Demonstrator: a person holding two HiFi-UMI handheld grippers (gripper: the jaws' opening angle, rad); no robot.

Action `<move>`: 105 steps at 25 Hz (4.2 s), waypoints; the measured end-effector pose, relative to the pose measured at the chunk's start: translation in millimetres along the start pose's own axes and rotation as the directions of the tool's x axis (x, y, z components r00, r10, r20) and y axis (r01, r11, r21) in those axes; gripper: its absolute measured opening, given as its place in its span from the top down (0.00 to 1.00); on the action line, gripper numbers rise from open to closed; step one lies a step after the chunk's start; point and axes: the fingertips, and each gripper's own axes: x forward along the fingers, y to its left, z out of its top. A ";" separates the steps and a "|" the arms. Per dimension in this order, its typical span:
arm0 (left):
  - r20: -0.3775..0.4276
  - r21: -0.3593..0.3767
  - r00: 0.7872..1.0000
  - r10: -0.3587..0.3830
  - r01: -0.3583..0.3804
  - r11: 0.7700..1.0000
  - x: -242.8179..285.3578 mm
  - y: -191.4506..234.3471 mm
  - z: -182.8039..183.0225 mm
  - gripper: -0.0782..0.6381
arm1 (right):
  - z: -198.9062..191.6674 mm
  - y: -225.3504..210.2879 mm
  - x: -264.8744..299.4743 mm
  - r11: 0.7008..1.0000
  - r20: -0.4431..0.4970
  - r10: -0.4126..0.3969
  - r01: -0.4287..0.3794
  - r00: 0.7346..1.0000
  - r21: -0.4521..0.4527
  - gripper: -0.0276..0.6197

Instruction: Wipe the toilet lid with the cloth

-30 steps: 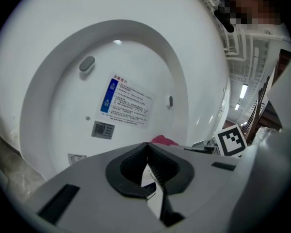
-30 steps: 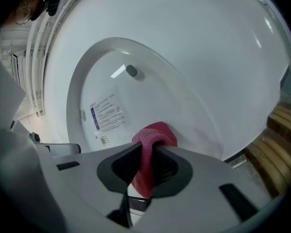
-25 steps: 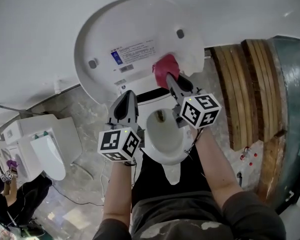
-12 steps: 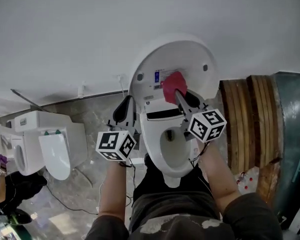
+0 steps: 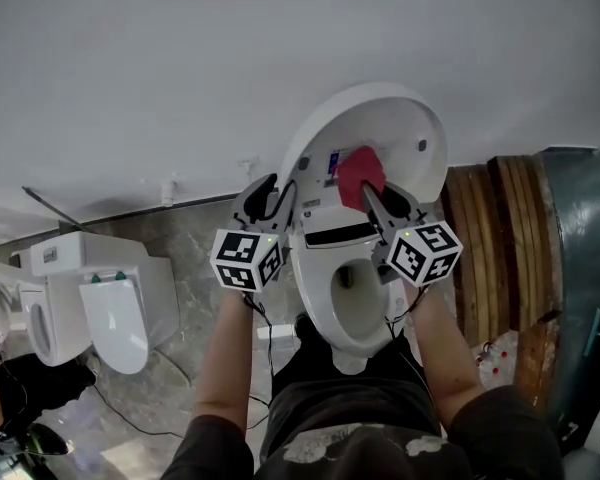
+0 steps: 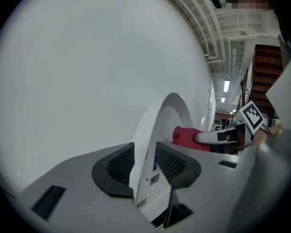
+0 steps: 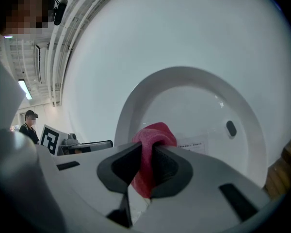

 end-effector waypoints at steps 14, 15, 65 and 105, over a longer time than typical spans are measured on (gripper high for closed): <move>-0.081 0.059 0.974 -0.212 0.217 0.974 45.8 15.0 -13.4 0.51 | -38.1 14.1 -4.0 0.990 -0.018 -0.130 0.131 0.991 0.057 0.88; -0.085 0.066 0.971 -0.222 0.228 0.971 48.7 13.4 -13.8 0.51 | -37.6 12.2 -4.1 0.989 -0.017 -0.136 0.137 0.991 0.060 0.88; 0.038 0.178 0.999 -0.035 0.027 0.984 -81.5 -113.8 -81.6 0.54 | -131.4 6.7 -160.5 0.991 -0.052 -0.049 0.055 0.997 0.122 0.88; 0.106 0.083 0.993 0.052 -0.061 0.995 -192.7 -194.3 -48.5 0.62 | -62.5 -63.9 -339.4 0.970 0.098 -0.242 0.244 0.965 -0.013 0.88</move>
